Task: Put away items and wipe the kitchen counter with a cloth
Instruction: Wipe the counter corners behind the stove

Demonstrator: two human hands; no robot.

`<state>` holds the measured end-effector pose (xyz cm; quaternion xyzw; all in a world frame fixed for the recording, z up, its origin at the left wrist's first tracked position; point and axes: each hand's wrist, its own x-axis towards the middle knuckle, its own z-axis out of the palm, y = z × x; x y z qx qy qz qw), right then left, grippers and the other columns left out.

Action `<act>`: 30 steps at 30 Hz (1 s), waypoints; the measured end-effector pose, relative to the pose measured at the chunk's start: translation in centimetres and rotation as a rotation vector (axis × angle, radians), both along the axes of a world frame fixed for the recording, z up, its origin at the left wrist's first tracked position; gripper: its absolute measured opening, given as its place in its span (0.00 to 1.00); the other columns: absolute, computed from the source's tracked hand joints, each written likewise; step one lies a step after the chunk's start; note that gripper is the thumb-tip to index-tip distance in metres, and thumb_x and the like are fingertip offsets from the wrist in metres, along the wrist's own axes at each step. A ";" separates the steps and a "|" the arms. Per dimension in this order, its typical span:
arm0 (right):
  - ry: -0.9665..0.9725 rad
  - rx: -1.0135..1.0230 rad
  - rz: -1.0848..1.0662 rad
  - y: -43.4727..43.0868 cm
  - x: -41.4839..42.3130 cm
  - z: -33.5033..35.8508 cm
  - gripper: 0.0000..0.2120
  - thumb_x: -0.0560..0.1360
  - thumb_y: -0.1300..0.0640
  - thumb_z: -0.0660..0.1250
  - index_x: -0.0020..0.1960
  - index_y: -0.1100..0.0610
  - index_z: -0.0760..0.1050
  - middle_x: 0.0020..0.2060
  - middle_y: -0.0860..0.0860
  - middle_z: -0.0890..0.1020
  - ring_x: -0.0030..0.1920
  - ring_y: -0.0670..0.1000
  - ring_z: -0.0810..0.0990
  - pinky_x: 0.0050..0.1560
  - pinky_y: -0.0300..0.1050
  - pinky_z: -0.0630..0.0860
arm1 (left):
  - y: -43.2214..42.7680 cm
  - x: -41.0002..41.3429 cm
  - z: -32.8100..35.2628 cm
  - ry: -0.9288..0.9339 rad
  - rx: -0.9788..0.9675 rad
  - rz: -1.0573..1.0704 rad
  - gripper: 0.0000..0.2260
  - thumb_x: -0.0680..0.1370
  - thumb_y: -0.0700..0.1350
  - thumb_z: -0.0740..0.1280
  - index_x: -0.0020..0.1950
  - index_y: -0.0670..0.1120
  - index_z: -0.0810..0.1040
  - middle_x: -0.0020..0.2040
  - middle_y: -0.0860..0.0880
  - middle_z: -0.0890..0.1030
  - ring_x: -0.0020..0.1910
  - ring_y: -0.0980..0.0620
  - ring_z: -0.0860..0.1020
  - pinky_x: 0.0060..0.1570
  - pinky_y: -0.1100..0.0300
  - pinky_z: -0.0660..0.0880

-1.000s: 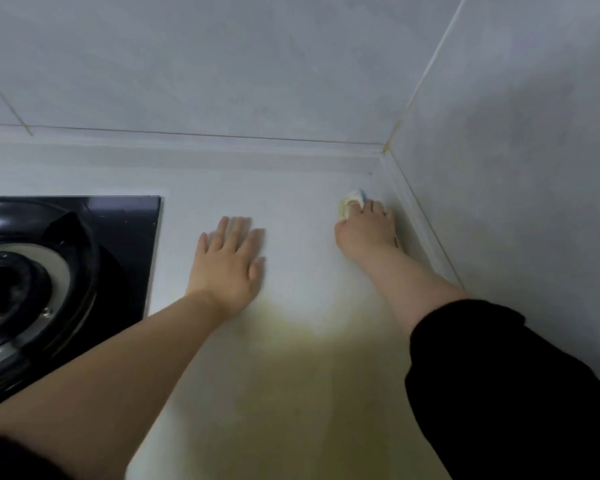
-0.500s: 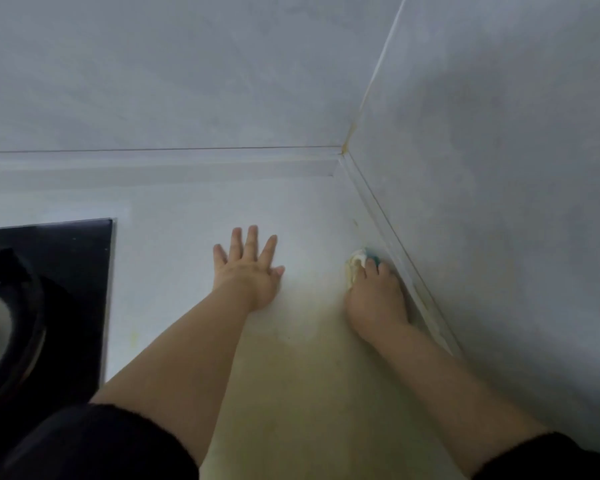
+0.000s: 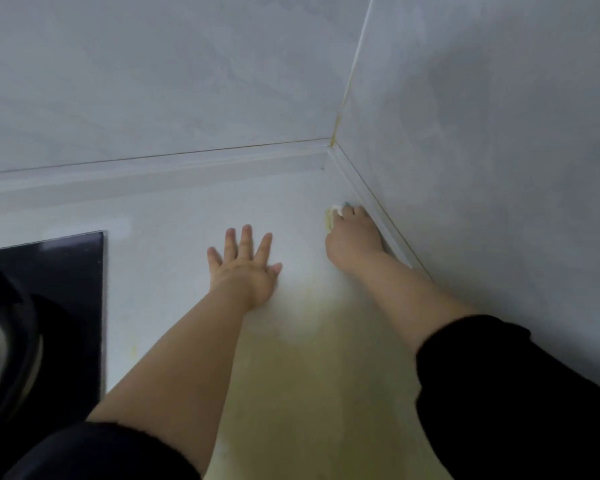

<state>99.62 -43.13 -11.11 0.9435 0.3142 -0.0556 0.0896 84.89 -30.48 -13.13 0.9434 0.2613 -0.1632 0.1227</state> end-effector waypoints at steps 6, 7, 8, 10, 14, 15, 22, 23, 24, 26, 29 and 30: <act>-0.018 -0.008 0.013 -9.7 -7.1 -0.8 0.29 0.73 0.57 0.46 0.72 0.65 0.59 0.69 0.61 0.65 0.62 0.60 0.66 0.61 0.52 0.66 | 0.0 -0.2 0.4 0.008 0.000 -0.013 0.27 0.81 0.60 0.44 0.77 0.56 0.38 0.77 0.48 0.34 0.75 0.43 0.34 0.72 0.39 0.39; -0.046 -0.030 0.015 -11.1 -8.0 -1.5 0.28 0.73 0.57 0.46 0.72 0.66 0.60 0.67 0.62 0.67 0.60 0.60 0.68 0.58 0.52 0.68 | 0.1 -0.2 0.3 0.006 0.002 -0.011 0.27 0.81 0.60 0.44 0.77 0.56 0.38 0.77 0.48 0.34 0.75 0.43 0.34 0.72 0.39 0.39; -0.072 -0.048 0.015 -12.5 -9.2 -1.6 0.29 0.74 0.57 0.44 0.71 0.67 0.61 0.65 0.62 0.69 0.58 0.60 0.70 0.56 0.52 0.69 | -0.1 -0.2 0.3 0.002 0.004 -0.016 0.27 0.81 0.60 0.44 0.77 0.56 0.38 0.77 0.48 0.34 0.75 0.43 0.34 0.72 0.39 0.39; -0.056 -0.114 0.038 -14.6 -11.3 -2.0 0.33 0.71 0.57 0.36 0.69 0.68 0.64 0.64 0.63 0.70 0.56 0.61 0.71 0.54 0.53 0.70 | -0.1 -0.2 0.2 -0.003 0.003 -0.020 0.27 0.81 0.60 0.44 0.77 0.56 0.38 0.77 0.47 0.35 0.75 0.43 0.34 0.72 0.39 0.39; -0.056 -0.021 -0.078 -16.0 -13.1 0.1 0.17 0.77 0.60 0.57 0.64 0.60 0.71 0.57 0.57 0.75 0.55 0.56 0.73 0.56 0.48 0.70 | 0.2 -0.5 0.8 -0.006 -0.036 -0.026 0.28 0.81 0.60 0.48 0.78 0.55 0.42 0.78 0.47 0.37 0.76 0.43 0.35 0.72 0.39 0.41; 0.083 0.162 -0.137 -15.9 -13.1 1.0 0.14 0.77 0.62 0.57 0.61 0.57 0.72 0.53 0.57 0.75 0.53 0.55 0.74 0.53 0.48 0.71 | 0.2 -0.7 1.1 -0.028 -0.056 -0.019 0.28 0.81 0.60 0.49 0.78 0.54 0.45 0.78 0.46 0.38 0.76 0.43 0.37 0.72 0.40 0.42; 0.750 1.039 -0.434 -10.8 -11.8 9.3 0.14 0.78 0.66 0.56 0.46 0.56 0.79 0.34 0.55 0.77 0.36 0.52 0.75 0.33 0.39 0.67 | -3.7 -4.4 6.3 -0.326 -0.299 0.002 0.23 0.82 0.48 0.57 0.77 0.47 0.58 0.78 0.45 0.53 0.77 0.46 0.49 0.73 0.53 0.50; 0.860 1.085 -0.405 -9.2 -12.1 10.6 0.14 0.78 0.67 0.57 0.41 0.57 0.79 0.32 0.54 0.79 0.35 0.51 0.76 0.34 0.39 0.68 | -3.4 -5.8 7.7 -0.397 -0.375 0.067 0.22 0.82 0.45 0.58 0.76 0.46 0.61 0.77 0.46 0.58 0.76 0.47 0.54 0.72 0.59 0.51; 0.939 1.126 -0.399 -8.4 -12.1 11.1 0.15 0.77 0.68 0.57 0.40 0.58 0.79 0.30 0.52 0.79 0.32 0.50 0.77 0.33 0.39 0.70 | -3.6 -6.3 8.7 -0.453 -0.466 0.120 0.20 0.82 0.44 0.58 0.74 0.45 0.64 0.75 0.46 0.62 0.75 0.48 0.59 0.69 0.64 0.53; 1.104 1.177 -0.356 -5.6 -13.4 12.7 0.15 0.76 0.70 0.56 0.40 0.60 0.78 0.28 0.52 0.79 0.30 0.49 0.77 0.31 0.38 0.71 | -2.5 -8.5 11.6 -0.555 -0.586 0.261 0.18 0.81 0.42 0.59 0.71 0.46 0.69 0.70 0.47 0.71 0.68 0.50 0.69 0.61 0.67 0.62; 1.337 1.194 -0.298 -0.3 -18.0 15.1 0.14 0.74 0.71 0.55 0.42 0.63 0.79 0.34 0.58 0.80 0.34 0.54 0.78 0.37 0.42 0.74 | -0.1 -13.8 16.1 -0.662 -0.675 0.469 0.15 0.80 0.40 0.60 0.66 0.44 0.73 0.63 0.46 0.77 0.60 0.51 0.74 0.57 0.65 0.67; 1.399 1.179 -0.282 1.9 -20.5 16.0 0.14 0.74 0.70 0.55 0.43 0.63 0.79 0.36 0.59 0.80 0.36 0.55 0.79 0.40 0.44 0.75 | 1.2 -16.6 17.3 -0.704 -0.663 0.537 0.14 0.80 0.39 0.61 0.65 0.43 0.74 0.62 0.45 0.78 0.60 0.50 0.75 0.59 0.63 0.68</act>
